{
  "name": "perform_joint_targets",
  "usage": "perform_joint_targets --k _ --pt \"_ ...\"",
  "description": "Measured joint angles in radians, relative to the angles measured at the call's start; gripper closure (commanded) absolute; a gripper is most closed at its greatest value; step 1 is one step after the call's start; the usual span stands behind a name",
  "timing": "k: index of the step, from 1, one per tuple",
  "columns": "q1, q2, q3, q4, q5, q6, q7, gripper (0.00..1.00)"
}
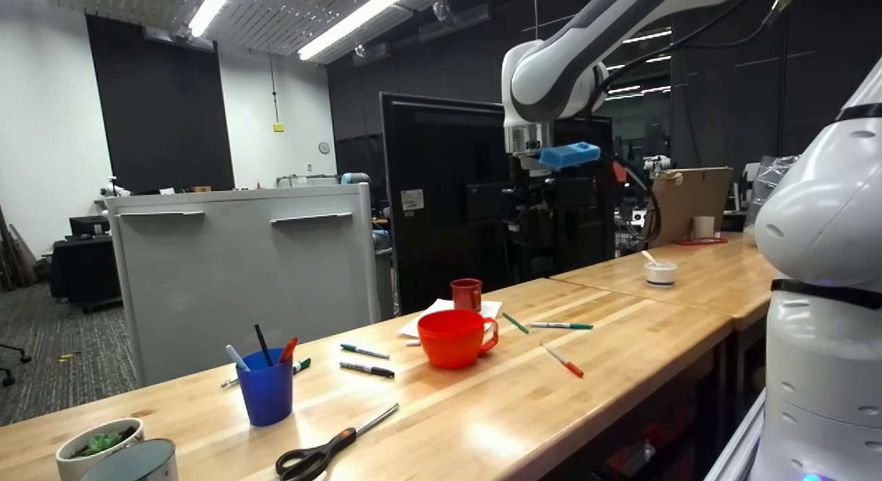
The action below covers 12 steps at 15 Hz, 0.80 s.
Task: Put the green marker in the blue cup.
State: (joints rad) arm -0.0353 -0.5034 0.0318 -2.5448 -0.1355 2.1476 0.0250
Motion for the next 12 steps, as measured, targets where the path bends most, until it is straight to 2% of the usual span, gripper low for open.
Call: perform_joint_targets --k 5,12 --pt "-0.002 0.003 -0.013 0.000 -0.003 -0.001 -0.024 0.00" --pt "-0.018 0.059 -0.112 -0.004 -0.111 0.033 -0.253 0.00"
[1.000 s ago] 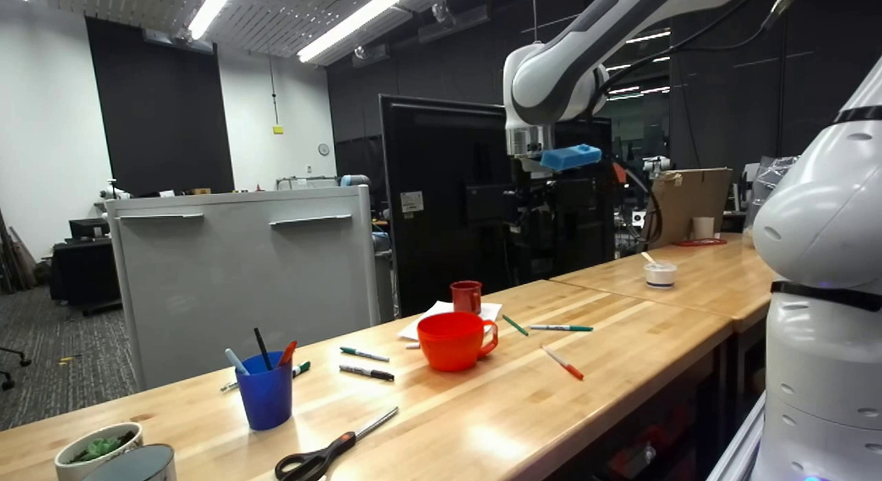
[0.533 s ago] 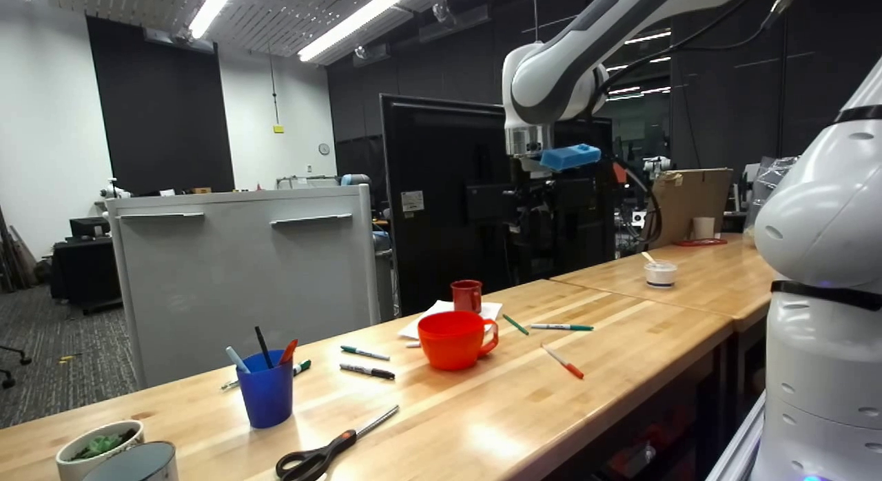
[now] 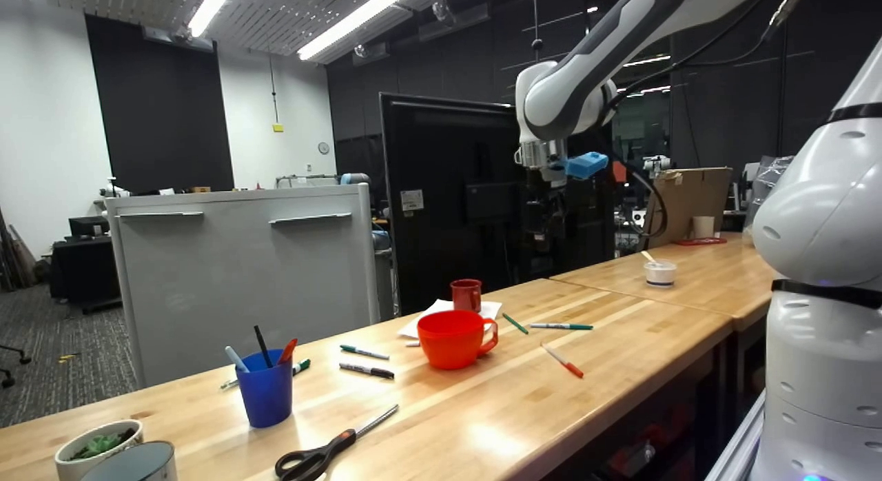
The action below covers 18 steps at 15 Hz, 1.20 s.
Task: Put the green marker in the blue cup.
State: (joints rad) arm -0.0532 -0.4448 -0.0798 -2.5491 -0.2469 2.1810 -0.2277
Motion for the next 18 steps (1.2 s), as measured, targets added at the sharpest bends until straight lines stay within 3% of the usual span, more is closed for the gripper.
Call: perform_joint_targets --k 6,18 --pt "-0.082 0.087 -0.020 -0.003 -0.251 0.105 -0.013 0.00" --pt "-0.098 0.139 -0.026 0.004 -0.241 0.120 -0.012 0.00"
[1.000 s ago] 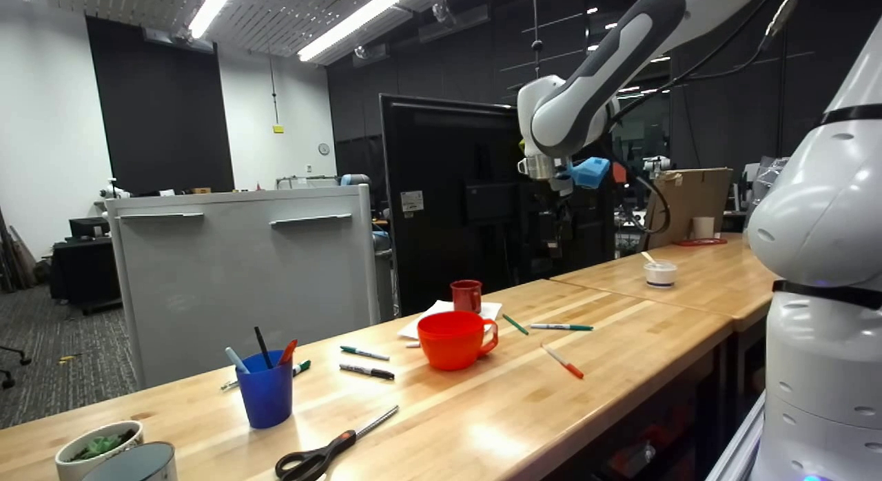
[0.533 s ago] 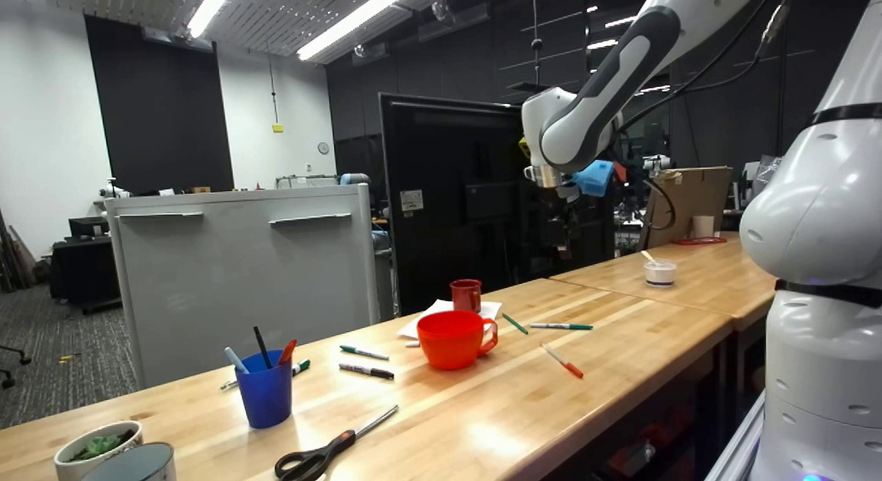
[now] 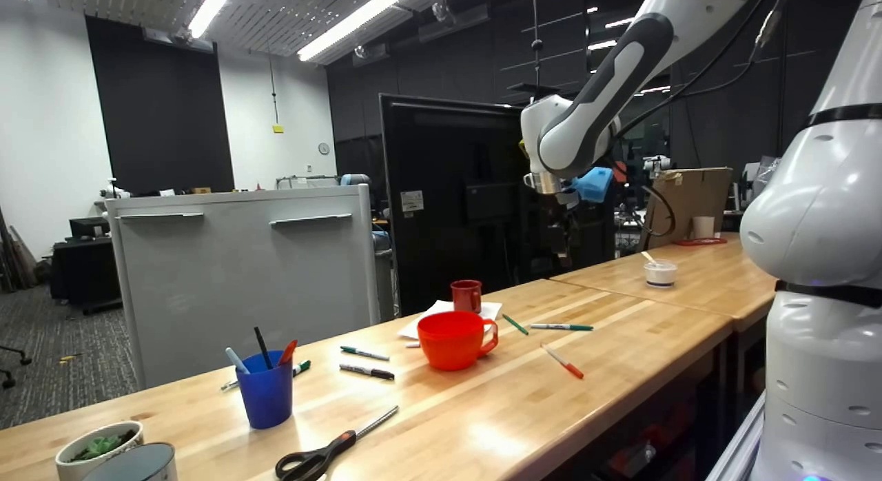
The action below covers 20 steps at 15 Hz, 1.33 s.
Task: Put the green marker in the blue cup.
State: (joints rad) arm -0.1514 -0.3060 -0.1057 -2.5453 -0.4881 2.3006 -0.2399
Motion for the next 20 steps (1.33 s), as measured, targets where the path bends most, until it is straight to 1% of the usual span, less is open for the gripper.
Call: perform_joint_targets --k 3,8,14,18,19,20 --pt "0.002 0.089 -0.027 0.010 0.062 0.040 -0.046 0.00" --pt "0.001 0.265 -0.064 0.054 0.136 0.158 -0.150 0.00" --pt "-0.009 0.460 -0.068 0.131 0.147 0.290 -0.270 0.00" --pt "-0.036 0.560 -0.050 0.187 0.199 0.323 -0.369 0.00" --pt "-0.045 0.579 -0.043 0.199 0.214 0.324 -0.392 0.06" --pt "-0.055 0.595 -0.036 0.211 0.229 0.324 -0.415 0.27"
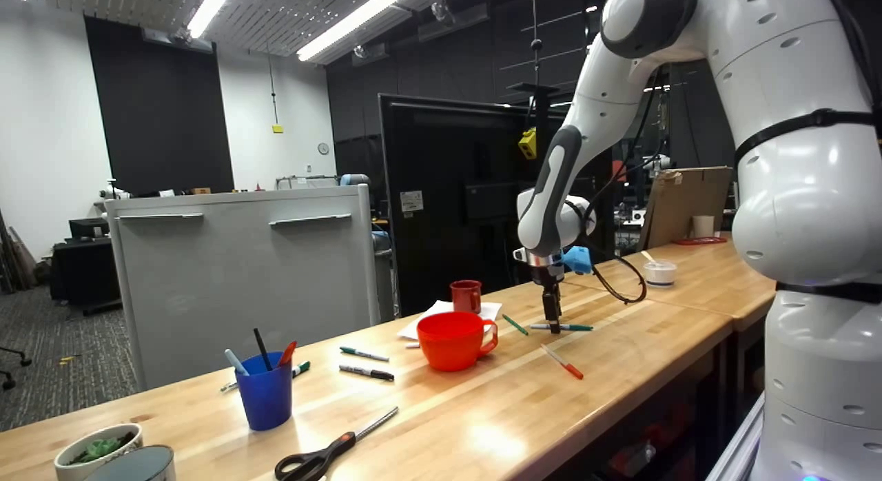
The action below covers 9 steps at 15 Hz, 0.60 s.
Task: Put the green marker in the blue cup.
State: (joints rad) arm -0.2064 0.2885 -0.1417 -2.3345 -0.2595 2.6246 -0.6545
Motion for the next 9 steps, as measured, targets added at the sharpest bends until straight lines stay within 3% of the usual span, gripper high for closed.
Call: perform_joint_targets --k 4,9 --pt "-0.031 0.008 0.027 0.019 0.062 -0.004 -0.088 0.38" --pt "-0.040 -0.005 0.043 0.022 0.117 -0.035 -0.155 0.70"
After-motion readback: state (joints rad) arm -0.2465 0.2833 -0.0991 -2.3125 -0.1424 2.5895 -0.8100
